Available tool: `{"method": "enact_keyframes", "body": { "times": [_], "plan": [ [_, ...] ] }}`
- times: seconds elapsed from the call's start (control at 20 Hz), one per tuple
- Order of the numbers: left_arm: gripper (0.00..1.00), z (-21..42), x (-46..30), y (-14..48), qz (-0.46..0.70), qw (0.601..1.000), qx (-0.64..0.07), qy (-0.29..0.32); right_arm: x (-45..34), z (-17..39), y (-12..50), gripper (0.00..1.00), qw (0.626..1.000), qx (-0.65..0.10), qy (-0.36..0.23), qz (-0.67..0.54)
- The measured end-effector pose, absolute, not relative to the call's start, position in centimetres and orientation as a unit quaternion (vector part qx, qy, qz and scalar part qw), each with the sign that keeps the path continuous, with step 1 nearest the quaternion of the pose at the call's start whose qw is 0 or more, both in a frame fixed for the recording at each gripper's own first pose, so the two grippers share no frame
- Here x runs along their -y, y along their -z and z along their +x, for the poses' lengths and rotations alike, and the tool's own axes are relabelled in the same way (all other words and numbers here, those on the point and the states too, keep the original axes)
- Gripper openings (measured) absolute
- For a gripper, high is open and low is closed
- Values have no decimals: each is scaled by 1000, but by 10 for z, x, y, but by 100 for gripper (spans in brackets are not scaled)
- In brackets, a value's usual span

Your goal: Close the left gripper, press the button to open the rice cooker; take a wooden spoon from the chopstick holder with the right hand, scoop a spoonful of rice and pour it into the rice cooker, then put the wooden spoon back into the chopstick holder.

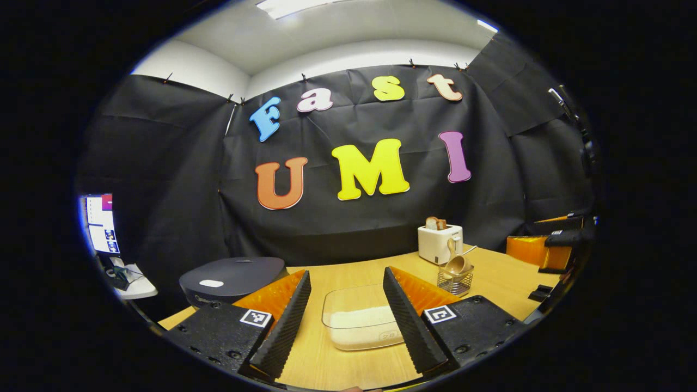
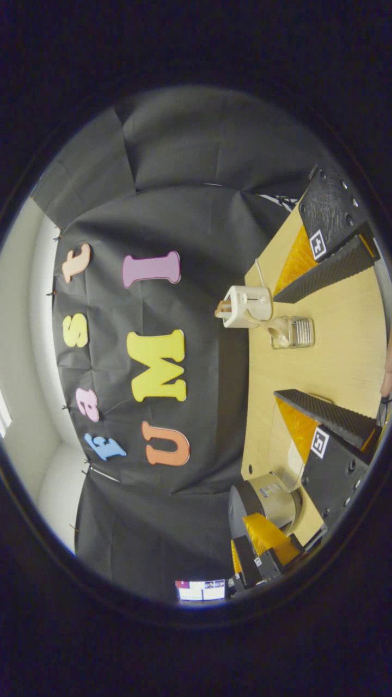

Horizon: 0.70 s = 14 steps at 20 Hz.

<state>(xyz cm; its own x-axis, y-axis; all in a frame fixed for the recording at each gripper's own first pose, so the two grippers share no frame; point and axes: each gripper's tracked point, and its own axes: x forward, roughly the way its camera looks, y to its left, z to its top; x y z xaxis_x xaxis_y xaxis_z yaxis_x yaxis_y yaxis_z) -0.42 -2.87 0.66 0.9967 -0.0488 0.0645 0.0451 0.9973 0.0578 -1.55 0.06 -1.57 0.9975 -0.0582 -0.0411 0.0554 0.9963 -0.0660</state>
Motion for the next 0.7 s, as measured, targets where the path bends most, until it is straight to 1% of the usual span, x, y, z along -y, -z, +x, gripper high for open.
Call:
{"method": "enact_keyframes", "body": {
  "times": [0.05, 0.1, 0.15, 0.25, 0.3, 0.45, 0.7],
  "plan": [
    [86, -1, 33, -6, 17, 999, 25, 28, -4, -16, 14, 90, 999, -13, 28, -40],
    [86, 1, 40, -5, 3, 999, 17, 35, -7, -18, 15, 90, 999, -7, 30, -44],
    [86, 2, 47, -5, -12, 999, 11, 43, -10, -18, 15, 95, 998, 0, 31, -50],
    [85, 1, 53, -4, -33, 998, 2, 55, -15, -21, 15, 95, 998, 12, 38, -54],
    [87, -1, 51, -4, -31, 998, 1, 53, -18, -24, 15, 95, 998, 20, 41, -52],
    [87, -1, 46, 2, -9, 999, -3, 44, -28, -31, 14, 94, 997, 36, 42, -56],
    [87, 2, 45, 13, -11, 999, -11, 44, -36, -35, 13, 94, 996, 51, 34, -66]
  ]
}}
